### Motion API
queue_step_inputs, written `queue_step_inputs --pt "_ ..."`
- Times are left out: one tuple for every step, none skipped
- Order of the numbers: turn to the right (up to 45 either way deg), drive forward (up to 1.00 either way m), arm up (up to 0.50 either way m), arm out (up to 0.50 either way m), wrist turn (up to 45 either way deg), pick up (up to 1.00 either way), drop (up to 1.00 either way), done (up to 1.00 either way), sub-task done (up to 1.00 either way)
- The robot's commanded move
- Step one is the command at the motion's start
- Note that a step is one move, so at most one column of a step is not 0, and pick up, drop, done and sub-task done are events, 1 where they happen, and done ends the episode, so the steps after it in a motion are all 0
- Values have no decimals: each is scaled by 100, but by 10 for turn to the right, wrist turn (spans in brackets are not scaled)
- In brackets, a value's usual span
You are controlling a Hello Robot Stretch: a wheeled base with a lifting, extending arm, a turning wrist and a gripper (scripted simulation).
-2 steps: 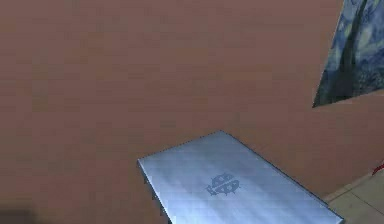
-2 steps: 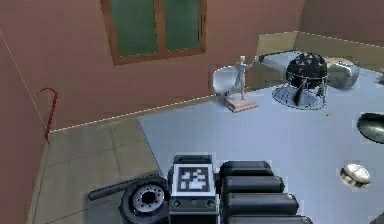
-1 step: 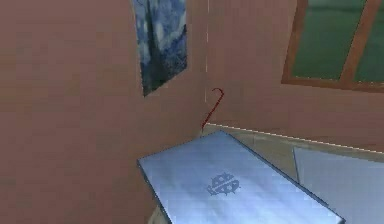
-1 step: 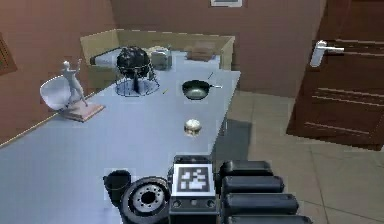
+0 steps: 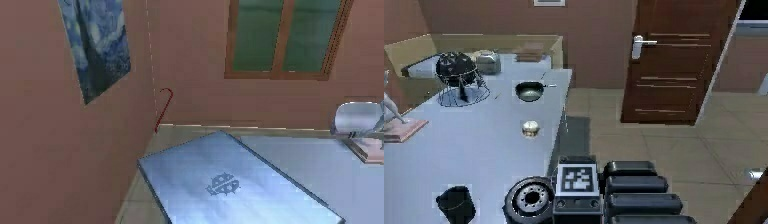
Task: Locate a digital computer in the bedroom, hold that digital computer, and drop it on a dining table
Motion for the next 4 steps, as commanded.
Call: queue_step_inputs --pt "0 25 0 0 0 0 0 0 0" --pt "450 0 0 0 0 0 0 0 0" --pt "450 0 0 0 0 0 0 0 0" --pt "450 0 0 0 0 0 0 0 0"
